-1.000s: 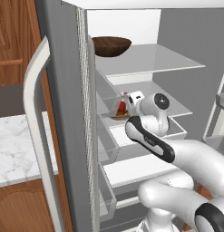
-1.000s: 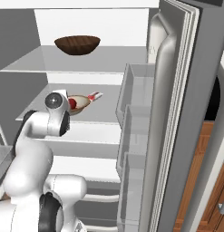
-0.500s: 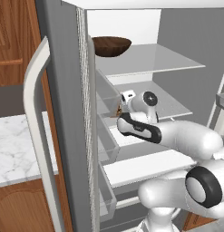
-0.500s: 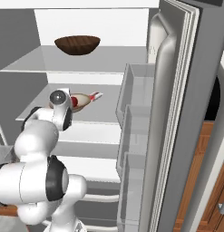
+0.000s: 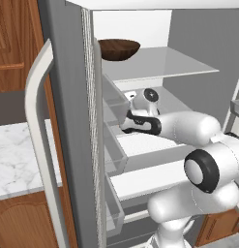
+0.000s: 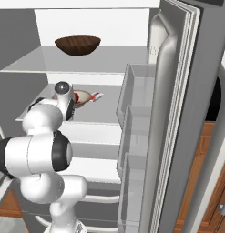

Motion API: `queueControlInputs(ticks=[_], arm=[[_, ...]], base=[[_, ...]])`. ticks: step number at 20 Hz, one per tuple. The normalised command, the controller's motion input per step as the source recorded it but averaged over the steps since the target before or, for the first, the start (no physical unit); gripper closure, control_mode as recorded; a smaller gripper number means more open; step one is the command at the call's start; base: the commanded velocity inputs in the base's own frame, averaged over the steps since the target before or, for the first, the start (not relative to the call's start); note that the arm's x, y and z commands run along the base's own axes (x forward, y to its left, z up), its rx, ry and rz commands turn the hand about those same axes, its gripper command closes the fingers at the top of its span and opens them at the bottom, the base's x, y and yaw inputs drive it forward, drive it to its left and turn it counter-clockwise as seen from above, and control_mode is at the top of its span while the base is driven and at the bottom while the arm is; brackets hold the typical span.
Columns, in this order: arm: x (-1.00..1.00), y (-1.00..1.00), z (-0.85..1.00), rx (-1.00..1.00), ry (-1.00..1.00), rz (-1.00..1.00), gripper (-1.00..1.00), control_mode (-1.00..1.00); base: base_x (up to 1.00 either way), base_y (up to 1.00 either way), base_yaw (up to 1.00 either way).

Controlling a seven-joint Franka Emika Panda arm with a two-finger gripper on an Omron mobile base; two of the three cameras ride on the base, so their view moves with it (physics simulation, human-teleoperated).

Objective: Pick the chicken drumstick and tomato from their plates and place them in the bowl. Then put the bowl in the fridge.

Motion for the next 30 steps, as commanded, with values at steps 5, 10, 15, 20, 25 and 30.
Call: queueControlInputs(ticks=[5,10,15,20,25,30], arm=[[0.04,0.1,-0.13,0.0,0.01,0.0,-1.0,-1.0],[-0.1,0.01,0.01,0.02,-0.01,0.0,-1.0,-1.0],[-0.6,-0.09,0.31,0.09,-0.01,0.0,-1.0,-1.0],[-0.68,-0.14,0.41,0.0,0.0,0.0,-1.0,-1.0],[-0.78,-0.15,0.3,-0.11,-0.02,0.0,-1.0,-1.0],[-0.87,-0.18,0.09,-0.12,-0.19,0.0,-1.0,-1.0]], base=[[0.0,0.0,0.0],[0.0,0.0,0.0],[0.0,0.0,0.0],[0.0,0.0,0.0],[0.0,0.0,0.0],[0.0,0.0,0.0]])
